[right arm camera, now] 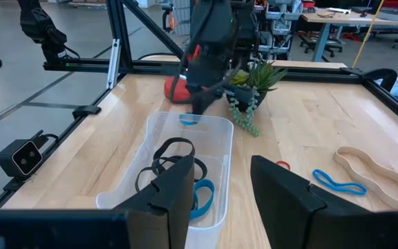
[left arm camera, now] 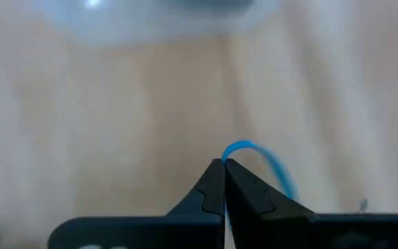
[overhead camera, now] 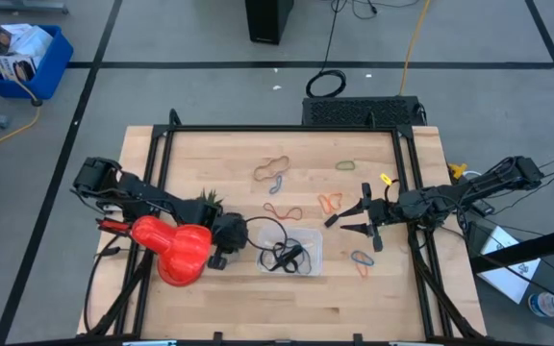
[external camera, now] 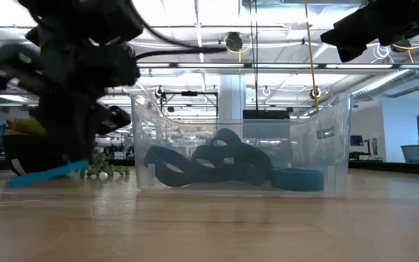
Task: Pick and place rubber bands into bin
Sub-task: Put the bottom left blue rubber band into the bin, then put the bottom blue rubber band into the bin
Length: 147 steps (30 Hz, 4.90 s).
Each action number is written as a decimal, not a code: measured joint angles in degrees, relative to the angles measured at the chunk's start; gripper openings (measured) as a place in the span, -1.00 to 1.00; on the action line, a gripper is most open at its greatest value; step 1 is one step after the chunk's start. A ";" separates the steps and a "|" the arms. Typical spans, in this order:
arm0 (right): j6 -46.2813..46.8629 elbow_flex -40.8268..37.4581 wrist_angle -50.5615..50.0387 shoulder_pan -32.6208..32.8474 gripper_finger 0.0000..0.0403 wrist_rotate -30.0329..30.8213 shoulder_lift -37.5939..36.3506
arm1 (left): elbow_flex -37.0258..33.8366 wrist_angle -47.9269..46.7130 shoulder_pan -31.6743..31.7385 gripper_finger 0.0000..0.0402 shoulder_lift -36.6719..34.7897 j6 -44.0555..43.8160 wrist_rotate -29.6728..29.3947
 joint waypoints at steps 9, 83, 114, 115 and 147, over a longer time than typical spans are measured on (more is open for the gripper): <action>0.00 0.00 0.03 0.00 -0.30 0.00 -0.02 | 0.07 9.70 5.28 -0.97 -5.64 -6.68 17.73; -1.80 0.00 -0.02 -0.01 -0.30 0.00 -0.02 | 0.00 38.77 9.45 -0.19 4.71 -14.51 4.17; 42.41 35.13 -67.28 3.04 -0.30 -22.89 31.66 | 0.07 14.50 23.57 -0.16 -14.80 -5.72 1.76; 42.61 35.10 -67.29 3.85 -0.30 -22.47 32.99 | 0.07 14.64 23.57 -0.16 -14.78 -5.43 0.96; 36.16 28.06 -51.91 13.28 -0.30 -13.81 47.91 | 0.07 14.67 23.46 -0.16 -14.76 -3.39 0.51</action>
